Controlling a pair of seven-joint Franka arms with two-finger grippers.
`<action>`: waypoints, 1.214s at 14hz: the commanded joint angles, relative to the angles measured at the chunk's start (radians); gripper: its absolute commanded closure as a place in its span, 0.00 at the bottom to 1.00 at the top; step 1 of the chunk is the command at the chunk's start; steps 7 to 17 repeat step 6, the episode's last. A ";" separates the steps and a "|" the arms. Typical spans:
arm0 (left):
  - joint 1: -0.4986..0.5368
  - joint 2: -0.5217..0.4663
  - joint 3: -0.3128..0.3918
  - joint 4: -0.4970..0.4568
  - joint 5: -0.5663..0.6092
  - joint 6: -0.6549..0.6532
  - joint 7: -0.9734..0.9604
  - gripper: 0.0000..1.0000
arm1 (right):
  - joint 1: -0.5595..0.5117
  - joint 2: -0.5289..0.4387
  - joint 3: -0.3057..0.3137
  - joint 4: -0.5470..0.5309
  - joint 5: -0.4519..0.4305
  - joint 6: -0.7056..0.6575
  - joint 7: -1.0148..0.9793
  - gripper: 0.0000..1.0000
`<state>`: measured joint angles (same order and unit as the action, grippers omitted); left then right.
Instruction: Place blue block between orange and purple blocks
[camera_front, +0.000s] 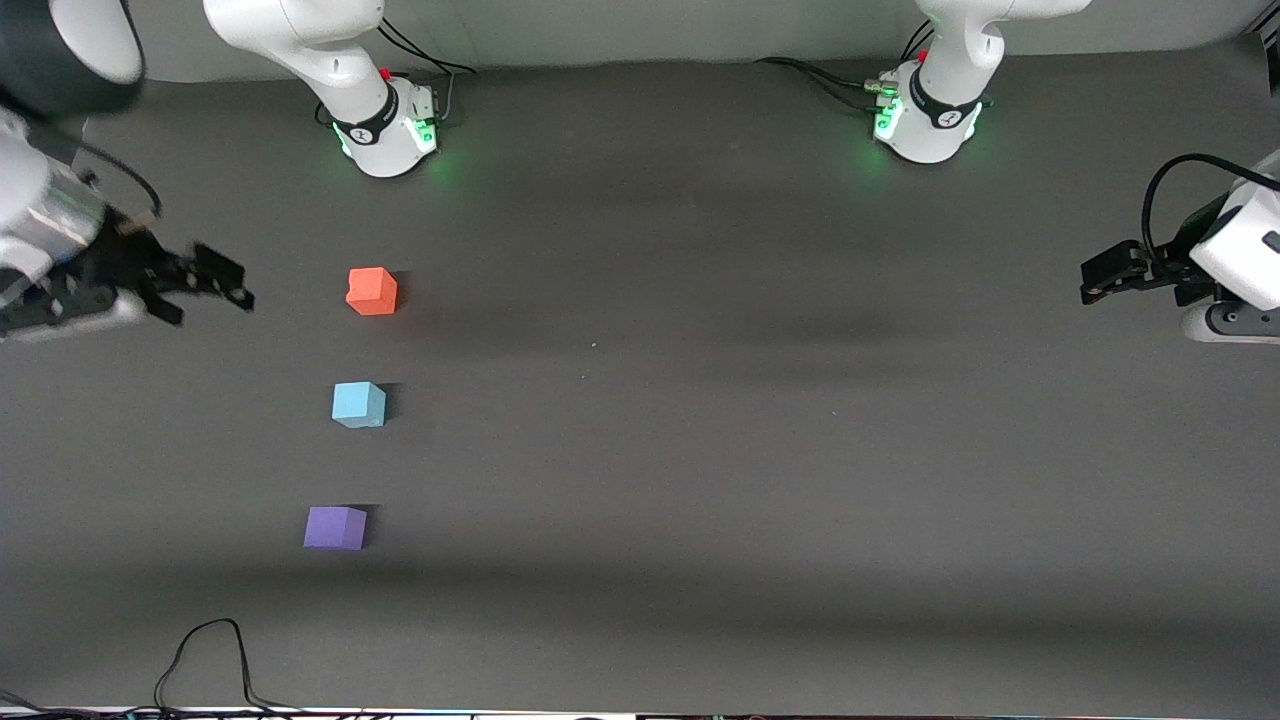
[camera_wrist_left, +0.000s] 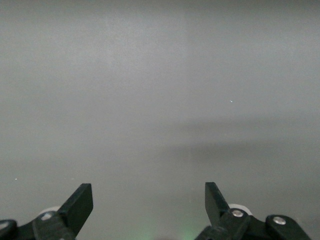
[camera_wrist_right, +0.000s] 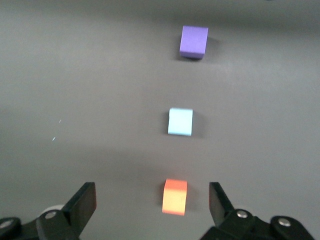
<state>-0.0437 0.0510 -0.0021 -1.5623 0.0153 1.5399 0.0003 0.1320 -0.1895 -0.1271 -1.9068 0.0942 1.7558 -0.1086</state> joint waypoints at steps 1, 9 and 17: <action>0.005 -0.023 -0.004 -0.016 -0.006 0.000 0.015 0.00 | -0.049 -0.067 0.056 -0.001 -0.021 -0.061 0.029 0.00; 0.005 -0.023 -0.004 -0.016 -0.012 0.002 0.015 0.00 | -0.051 -0.071 0.072 -0.006 -0.073 -0.075 0.029 0.00; 0.005 -0.023 -0.004 -0.016 -0.012 0.002 0.015 0.00 | -0.051 -0.071 0.072 -0.006 -0.073 -0.075 0.029 0.00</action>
